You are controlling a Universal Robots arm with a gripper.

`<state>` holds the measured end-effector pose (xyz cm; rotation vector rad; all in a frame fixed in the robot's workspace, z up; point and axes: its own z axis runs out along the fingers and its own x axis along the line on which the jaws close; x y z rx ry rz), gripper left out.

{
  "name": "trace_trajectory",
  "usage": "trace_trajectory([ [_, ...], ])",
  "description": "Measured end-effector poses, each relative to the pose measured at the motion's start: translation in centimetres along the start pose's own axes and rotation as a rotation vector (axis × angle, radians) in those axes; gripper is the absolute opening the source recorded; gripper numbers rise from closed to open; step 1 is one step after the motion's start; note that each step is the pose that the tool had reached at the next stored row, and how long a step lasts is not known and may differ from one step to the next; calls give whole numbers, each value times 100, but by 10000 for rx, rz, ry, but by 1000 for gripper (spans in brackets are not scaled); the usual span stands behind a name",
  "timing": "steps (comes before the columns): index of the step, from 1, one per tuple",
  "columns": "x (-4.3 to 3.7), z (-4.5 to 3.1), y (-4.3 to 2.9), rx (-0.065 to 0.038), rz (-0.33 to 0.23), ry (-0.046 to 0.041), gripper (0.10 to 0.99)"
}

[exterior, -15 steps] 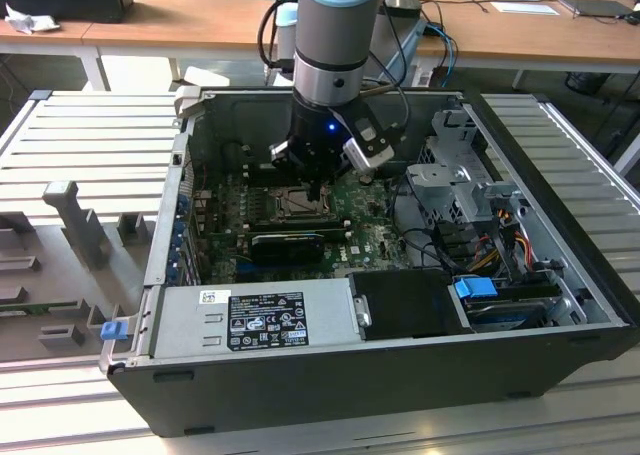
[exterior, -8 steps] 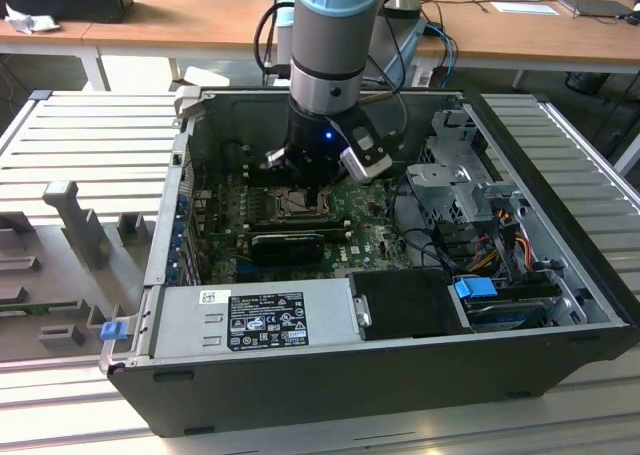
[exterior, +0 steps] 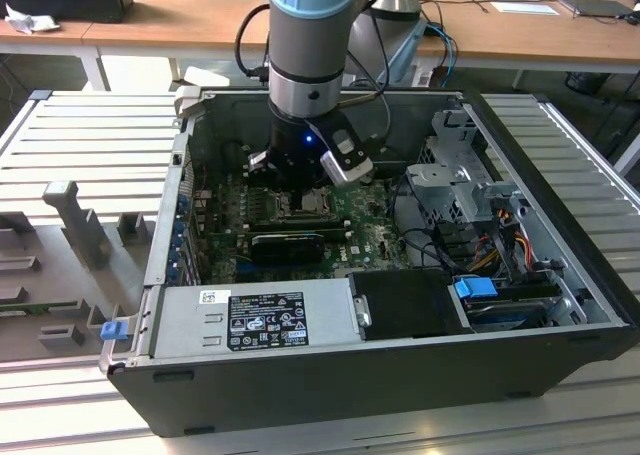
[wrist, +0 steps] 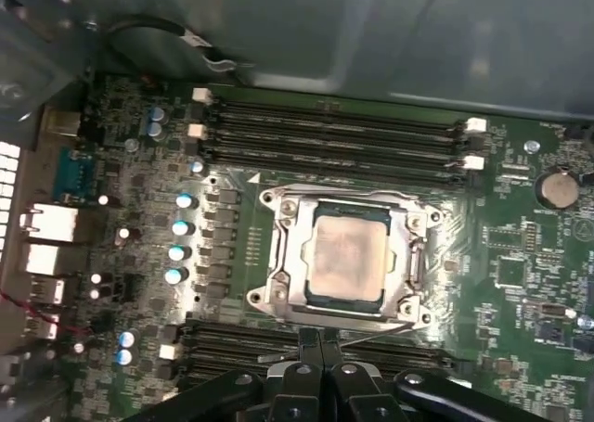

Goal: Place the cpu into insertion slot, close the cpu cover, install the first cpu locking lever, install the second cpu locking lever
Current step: 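Install the second cpu locking lever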

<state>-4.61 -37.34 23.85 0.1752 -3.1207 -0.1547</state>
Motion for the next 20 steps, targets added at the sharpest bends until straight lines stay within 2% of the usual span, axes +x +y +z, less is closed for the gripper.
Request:
trace_trajectory([
  [3, 2, 59, -15, -51, -5, 12, 106],
  [5, 27, 63, -44, -111, -6, 5, 106],
  [10, 53, 56, -119, -362, -11, -23, 106],
  [13, 95, 54, -143, -525, -15, -40, 106],
  [17, 120, 76, -148, -604, -16, -51, 106],
  [20, 131, 144, -154, -605, 15, -54, 106],
])
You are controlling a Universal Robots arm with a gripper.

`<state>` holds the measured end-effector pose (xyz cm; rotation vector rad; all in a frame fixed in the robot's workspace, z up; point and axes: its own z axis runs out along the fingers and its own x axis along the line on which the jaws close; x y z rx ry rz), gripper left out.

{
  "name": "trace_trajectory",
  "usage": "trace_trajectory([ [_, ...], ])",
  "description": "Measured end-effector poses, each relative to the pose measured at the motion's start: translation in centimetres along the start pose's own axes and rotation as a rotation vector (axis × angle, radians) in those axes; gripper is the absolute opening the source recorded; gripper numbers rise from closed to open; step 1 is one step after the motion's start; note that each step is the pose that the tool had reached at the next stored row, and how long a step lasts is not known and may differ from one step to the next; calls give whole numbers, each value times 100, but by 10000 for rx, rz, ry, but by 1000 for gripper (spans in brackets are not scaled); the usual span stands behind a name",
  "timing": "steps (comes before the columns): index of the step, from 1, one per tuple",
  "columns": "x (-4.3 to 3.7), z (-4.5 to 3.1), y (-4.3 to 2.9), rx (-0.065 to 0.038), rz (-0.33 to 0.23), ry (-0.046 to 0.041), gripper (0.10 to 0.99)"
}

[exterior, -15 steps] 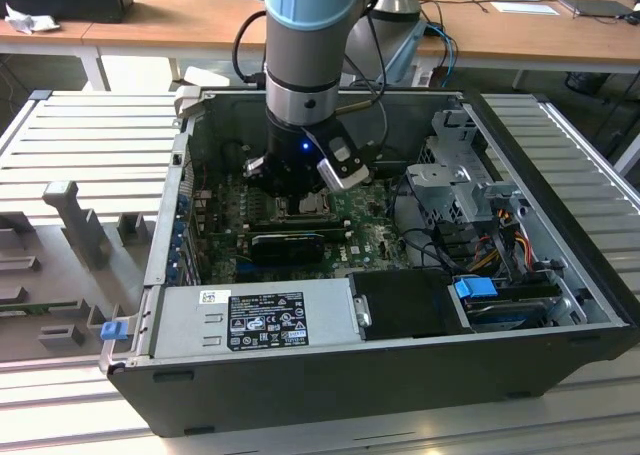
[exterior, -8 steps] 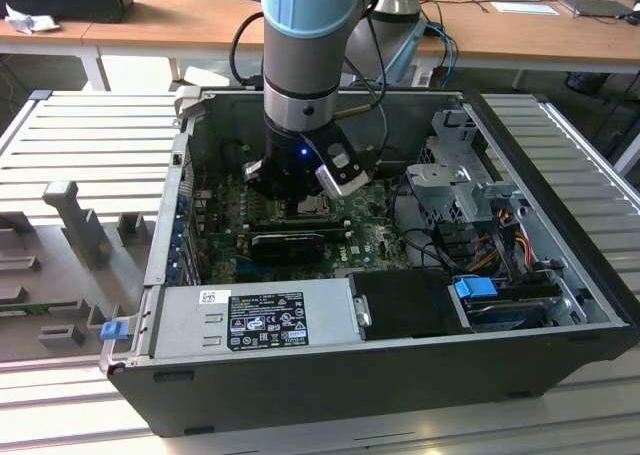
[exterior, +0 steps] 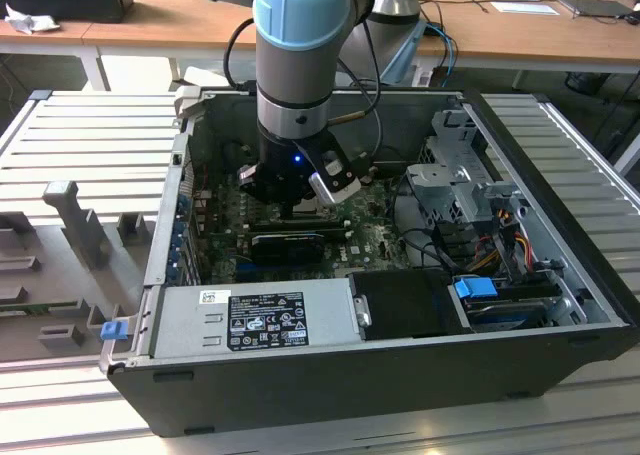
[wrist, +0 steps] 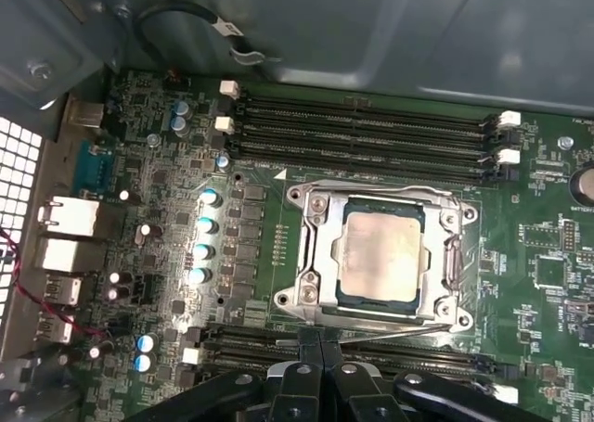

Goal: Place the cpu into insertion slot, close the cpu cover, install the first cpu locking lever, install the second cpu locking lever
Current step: 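Install the second cpu locking lever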

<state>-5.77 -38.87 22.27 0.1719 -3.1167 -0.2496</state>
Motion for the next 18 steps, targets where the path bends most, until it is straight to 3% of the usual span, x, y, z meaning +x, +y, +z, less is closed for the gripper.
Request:
trace_trajectory([
  [4, 45, 45, -3, -73, 0, -7, 106],
  [5, 67, 56, -2, -132, 0, -13, 106],
  [12, 89, 128, -18, -302, -1, -33, 106],
  [13, 91, 140, -22, -352, -3, -39, 106],
  [18, 110, 151, -84, -824, -12, -91, 106],
])
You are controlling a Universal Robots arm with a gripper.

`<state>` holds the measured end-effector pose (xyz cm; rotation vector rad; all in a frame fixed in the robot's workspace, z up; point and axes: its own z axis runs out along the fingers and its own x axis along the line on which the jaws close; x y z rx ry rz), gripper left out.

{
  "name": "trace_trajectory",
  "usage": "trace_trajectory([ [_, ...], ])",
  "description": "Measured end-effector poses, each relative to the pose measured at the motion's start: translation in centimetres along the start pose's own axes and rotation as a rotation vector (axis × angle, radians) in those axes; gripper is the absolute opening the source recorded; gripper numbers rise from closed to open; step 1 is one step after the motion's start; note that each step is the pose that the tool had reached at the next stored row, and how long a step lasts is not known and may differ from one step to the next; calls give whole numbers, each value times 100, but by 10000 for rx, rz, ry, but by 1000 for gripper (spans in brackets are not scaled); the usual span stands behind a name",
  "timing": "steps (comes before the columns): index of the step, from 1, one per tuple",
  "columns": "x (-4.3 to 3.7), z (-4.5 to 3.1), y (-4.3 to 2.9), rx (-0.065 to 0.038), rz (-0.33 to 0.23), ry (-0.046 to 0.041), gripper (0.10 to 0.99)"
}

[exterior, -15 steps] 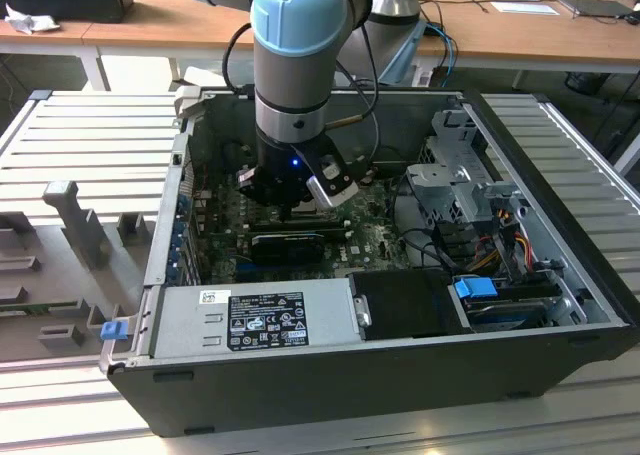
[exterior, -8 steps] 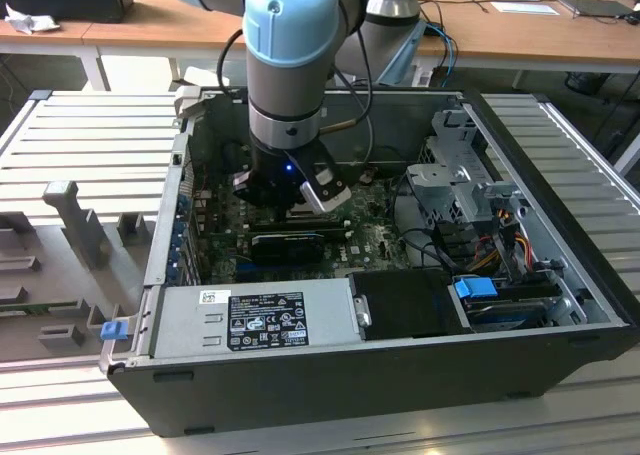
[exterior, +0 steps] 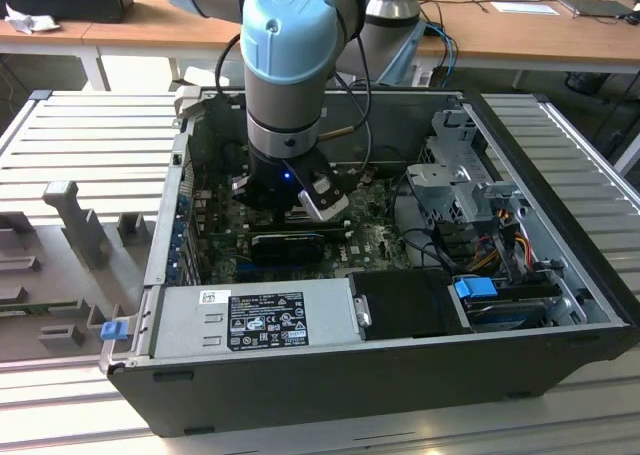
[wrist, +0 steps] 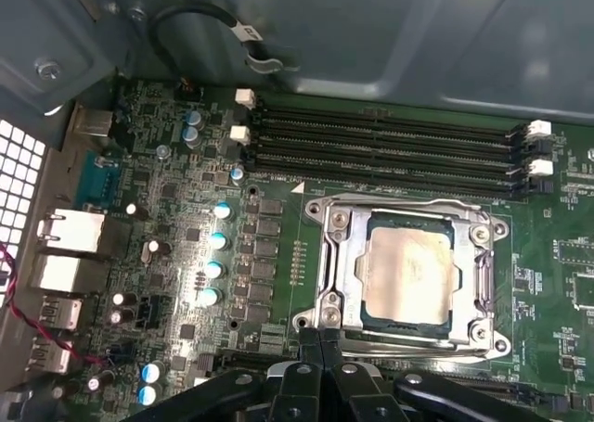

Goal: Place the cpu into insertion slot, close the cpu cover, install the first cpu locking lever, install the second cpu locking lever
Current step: 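Install the second cpu locking lever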

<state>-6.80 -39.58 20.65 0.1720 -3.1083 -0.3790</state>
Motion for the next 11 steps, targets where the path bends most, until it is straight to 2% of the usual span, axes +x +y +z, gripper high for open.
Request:
trace_trajectory([
  [2, 7, -1, -25, -196, -4, -21, 106],
  [4, 22, 0, -90, -481, -10, -52, 106],
  [7, 35, 6, -135, -721, -15, -77, 106],
  [8, 35, 14, -140, -760, -15, -82, 106],
  [11, 40, 41, -148, -966, -18, -104, 106],
])
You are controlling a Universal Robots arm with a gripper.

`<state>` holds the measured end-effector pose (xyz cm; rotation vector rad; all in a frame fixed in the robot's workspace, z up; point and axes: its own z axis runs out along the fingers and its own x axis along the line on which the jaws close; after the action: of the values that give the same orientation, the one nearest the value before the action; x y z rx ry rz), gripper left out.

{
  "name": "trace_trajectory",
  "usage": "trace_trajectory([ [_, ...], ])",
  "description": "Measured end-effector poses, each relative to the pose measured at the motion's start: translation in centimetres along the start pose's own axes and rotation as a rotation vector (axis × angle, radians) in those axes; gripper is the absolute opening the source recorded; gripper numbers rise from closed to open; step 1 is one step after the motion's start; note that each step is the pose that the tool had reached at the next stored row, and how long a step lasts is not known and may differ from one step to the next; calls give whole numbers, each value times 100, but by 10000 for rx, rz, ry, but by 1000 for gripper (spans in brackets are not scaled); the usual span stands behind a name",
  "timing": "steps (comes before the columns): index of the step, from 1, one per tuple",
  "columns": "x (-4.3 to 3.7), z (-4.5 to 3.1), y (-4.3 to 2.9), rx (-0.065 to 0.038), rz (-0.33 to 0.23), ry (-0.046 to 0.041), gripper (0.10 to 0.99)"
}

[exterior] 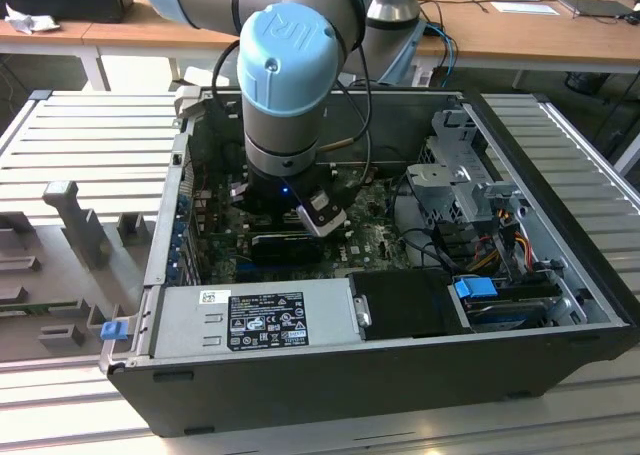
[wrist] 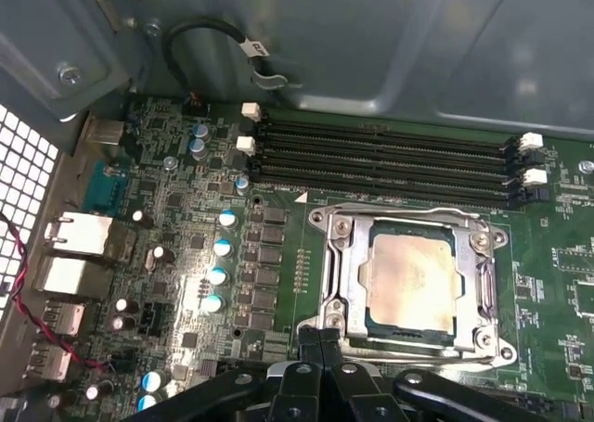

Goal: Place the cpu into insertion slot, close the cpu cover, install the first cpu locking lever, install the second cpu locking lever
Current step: 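Install the second cpu locking lever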

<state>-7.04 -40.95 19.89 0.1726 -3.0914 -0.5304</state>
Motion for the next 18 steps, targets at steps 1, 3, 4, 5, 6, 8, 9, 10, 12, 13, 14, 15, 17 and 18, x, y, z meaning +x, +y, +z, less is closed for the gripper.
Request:
trace_trajectory([
  [1, 0, 16, -6, -55, -1, -6, 106],
  [3, 4, 42, -14, -160, -3, -17, 106],
  [4, 5, 50, -17, -195, -4, -23, 106],
  [5, 7, 55, -19, -239, -5, -26, 106],
  [6, 11, 60, -21, -281, -6, -30, 106],
  [8, 37, 72, -21, -402, -8, -43, 106],
  [9, 37, 72, -21, -413, -10, -45, 106],
  [10, 39, 71, -22, -435, -9, -47, 106],
  [12, 39, 61, -19, -460, -9, -52, 106],
  [13, 38, 15, -2, -461, -9, -51, 106],
  [14, 37, -8, 6, -462, -9, -51, 106],
  [15, 37, -31, 14, -464, -9, -52, 106],
  [17, 35, -99, 39, -461, -9, -50, 106],
  [18, 35, -116, 45, -461, -9, -50, 106],
])
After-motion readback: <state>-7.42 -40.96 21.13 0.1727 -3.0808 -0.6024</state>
